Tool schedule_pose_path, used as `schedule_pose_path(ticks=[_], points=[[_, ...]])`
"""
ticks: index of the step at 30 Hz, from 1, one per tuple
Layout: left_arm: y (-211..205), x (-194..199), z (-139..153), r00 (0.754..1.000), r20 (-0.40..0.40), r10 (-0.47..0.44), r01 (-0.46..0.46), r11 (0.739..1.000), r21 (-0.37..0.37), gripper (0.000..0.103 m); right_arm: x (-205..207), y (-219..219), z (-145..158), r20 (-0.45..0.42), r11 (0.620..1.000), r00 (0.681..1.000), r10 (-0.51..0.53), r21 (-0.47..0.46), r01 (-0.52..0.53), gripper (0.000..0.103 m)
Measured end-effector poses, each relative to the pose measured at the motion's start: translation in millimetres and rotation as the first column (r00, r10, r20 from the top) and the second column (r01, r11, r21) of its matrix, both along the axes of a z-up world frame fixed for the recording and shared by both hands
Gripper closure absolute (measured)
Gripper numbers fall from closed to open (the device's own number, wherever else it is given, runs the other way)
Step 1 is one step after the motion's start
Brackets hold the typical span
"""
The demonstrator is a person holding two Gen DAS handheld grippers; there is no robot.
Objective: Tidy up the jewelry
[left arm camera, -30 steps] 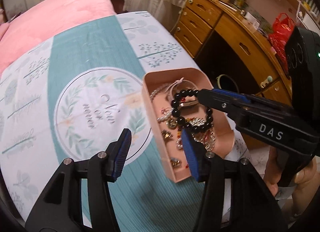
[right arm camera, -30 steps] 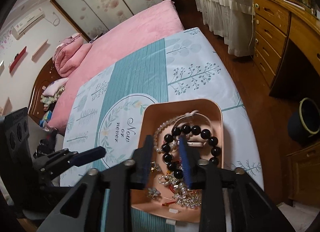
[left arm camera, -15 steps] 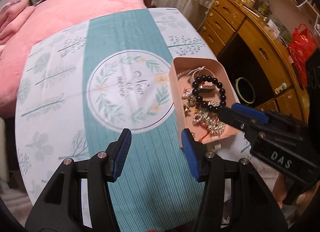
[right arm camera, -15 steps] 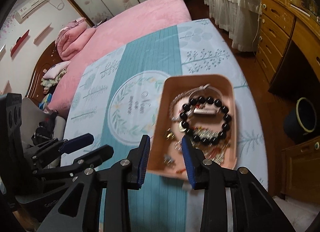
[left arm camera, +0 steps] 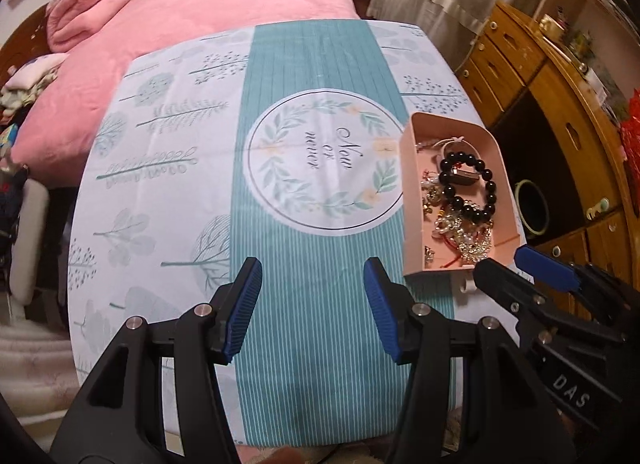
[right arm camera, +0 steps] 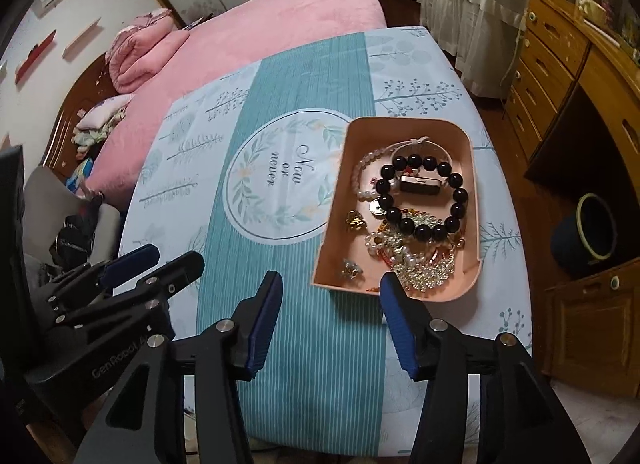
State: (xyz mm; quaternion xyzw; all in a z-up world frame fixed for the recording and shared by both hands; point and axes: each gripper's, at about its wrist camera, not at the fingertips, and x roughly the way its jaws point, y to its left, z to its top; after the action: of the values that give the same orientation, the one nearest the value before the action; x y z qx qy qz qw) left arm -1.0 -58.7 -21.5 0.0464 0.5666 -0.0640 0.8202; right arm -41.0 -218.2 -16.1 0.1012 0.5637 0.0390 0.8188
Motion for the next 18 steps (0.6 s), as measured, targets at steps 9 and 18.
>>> schedule_pose_path(ticks=[9, 18], points=[[5, -9, 7, 1.000, 0.020, 0.014, -0.014, 1.000, 0.012, 0.053, -4, 17, 10, 0.008, 0.999, 0.999, 0.041, -0.032, -0.040, 0.043], [10, -12, 15, 0.999, 0.046, 0.016, -0.017, 1.000, 0.017, 0.053, -5, 21, 16, 0.018, 0.998, 0.999, 0.049, -0.043, -0.048, 0.043]])
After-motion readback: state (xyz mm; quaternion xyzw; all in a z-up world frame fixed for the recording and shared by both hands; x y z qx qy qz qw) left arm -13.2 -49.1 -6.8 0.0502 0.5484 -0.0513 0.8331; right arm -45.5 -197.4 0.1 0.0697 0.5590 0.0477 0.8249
